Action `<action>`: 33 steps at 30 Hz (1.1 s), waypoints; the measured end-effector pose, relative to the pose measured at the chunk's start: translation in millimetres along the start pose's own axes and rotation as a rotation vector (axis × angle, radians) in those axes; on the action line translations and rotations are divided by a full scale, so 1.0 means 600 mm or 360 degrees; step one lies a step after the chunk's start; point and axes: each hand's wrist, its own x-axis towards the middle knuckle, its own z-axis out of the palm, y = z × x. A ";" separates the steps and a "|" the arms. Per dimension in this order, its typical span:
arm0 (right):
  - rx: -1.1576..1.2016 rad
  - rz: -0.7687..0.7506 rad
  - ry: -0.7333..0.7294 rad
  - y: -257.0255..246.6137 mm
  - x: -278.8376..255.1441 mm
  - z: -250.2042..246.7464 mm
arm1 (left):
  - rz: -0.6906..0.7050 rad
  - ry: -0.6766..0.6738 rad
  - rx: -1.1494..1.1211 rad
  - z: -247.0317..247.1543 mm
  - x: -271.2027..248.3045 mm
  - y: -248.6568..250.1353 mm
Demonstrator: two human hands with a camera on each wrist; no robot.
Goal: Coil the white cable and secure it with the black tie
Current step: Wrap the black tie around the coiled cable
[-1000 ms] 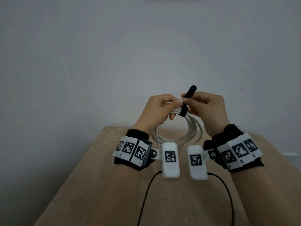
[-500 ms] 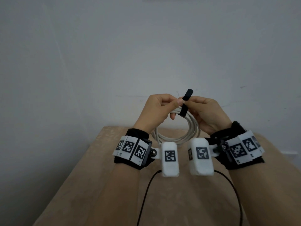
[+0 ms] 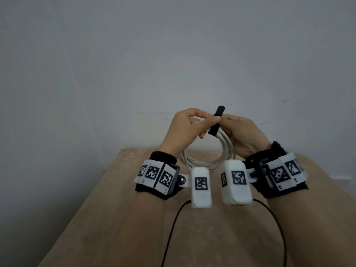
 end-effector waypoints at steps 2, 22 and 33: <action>-0.0009 -0.0021 0.0008 0.000 0.000 0.001 | -0.0006 -0.0006 0.0007 0.002 0.000 0.000; -0.0002 -0.0042 0.0047 -0.001 -0.003 0.003 | 0.0147 -0.0067 -0.0036 0.000 -0.004 0.004; -0.0242 -0.0112 0.0200 -0.008 0.005 -0.009 | -0.0089 0.0210 -0.0271 -0.015 0.003 -0.004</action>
